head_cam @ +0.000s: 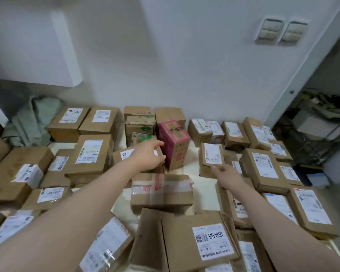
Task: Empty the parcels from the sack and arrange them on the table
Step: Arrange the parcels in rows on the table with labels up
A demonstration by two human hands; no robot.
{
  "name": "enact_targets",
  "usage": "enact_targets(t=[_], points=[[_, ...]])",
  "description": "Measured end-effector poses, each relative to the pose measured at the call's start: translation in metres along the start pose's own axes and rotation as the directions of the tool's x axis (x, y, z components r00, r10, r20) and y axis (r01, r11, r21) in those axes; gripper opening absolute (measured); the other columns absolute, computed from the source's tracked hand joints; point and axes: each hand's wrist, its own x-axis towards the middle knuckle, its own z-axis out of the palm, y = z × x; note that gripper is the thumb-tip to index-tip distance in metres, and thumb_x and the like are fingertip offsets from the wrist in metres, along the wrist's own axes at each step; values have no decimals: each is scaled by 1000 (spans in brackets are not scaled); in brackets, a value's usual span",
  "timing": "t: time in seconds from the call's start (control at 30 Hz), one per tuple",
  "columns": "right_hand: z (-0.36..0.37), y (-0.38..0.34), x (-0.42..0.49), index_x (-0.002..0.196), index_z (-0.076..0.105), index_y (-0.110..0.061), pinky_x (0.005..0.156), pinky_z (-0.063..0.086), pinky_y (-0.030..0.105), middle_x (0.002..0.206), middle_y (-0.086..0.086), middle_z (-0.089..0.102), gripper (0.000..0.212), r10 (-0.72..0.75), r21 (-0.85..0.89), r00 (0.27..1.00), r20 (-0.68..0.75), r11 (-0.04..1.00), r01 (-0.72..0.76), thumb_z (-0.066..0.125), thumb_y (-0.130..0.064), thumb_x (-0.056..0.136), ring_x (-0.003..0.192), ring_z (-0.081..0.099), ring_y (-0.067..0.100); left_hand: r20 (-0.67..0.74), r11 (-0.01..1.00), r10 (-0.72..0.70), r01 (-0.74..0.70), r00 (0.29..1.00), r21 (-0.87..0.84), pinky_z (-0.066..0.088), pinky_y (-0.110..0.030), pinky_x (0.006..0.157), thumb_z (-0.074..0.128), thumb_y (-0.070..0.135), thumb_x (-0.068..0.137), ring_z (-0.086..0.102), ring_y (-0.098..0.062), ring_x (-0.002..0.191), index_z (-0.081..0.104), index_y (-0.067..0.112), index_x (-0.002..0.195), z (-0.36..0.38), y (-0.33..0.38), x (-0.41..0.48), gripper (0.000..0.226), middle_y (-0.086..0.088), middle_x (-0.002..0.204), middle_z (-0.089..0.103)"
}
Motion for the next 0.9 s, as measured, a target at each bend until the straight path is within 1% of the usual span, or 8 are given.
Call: enact_targets(t=[0.07,0.17,0.3,0.53,0.6,0.7,0.8,0.9], points=[[5,-24,14,120,61,-10,81,53,36,110,6,66,42,-39,22,998,-44,999,40,48,-42,97,92,64,26,-22,1000,-20,20,1000,-6,43,-42,105,64,38,88,47,-26,129,43,31,143,-7,-4,32,59,-5,140,50],[10,-52,37,130,53,-16,72,42,24,122,2,62,41,-65,42,997,-45,997,66,52,-40,96,98,57,17,-14,998,-51,51,999,-26,44,-48,103,62,43,87,44,-32,128,36,35,145,-7,-4,78,64,-9,142,45],[9,-85,90,134,52,-17,98,46,34,127,-3,59,47,-94,130,995,-36,987,98,54,-44,95,116,56,18,-108,999,12,-7,994,46,34,-46,110,60,40,90,36,-34,133,35,31,146,-9,-1,135,63,-11,142,43],[31,-129,204,125,57,-20,93,52,42,112,-7,63,39,-111,215,994,-20,970,112,50,-45,95,99,63,19,-205,975,25,22,978,222,29,-42,111,57,46,91,35,-33,135,36,29,147,-21,-13,230,62,-12,145,42],[38,-136,229,125,56,-21,87,52,38,115,-6,62,37,-122,208,992,-23,970,124,49,-44,97,97,62,19,-169,968,28,15,985,249,29,-44,112,59,47,88,32,-31,138,36,29,147,-21,-14,255,65,-11,147,40],[45,-141,260,128,55,-19,93,47,32,116,-6,61,38,-124,229,992,-38,965,129,50,-41,97,103,58,15,-107,939,42,-3,993,343,23,-42,116,65,50,83,25,-29,141,34,30,148,-18,-7,286,75,-10,151,35],[48,-140,285,121,56,-25,89,45,31,108,-9,60,33,-112,280,994,0,954,108,46,-44,96,97,55,13,53,904,39,-58,998,423,6,-48,120,70,52,76,10,-29,147,21,31,153,-9,-1,314,93,-11,158,22],[47,-132,299,111,56,-30,82,51,33,94,-13,60,26,-113,333,993,32,938,96,43,-43,94,87,58,11,198,865,-47,-59,979,498,-9,-54,118,67,38,79,-6,-31,149,3,35,155,2,-5,329,99,-14,161,6]])
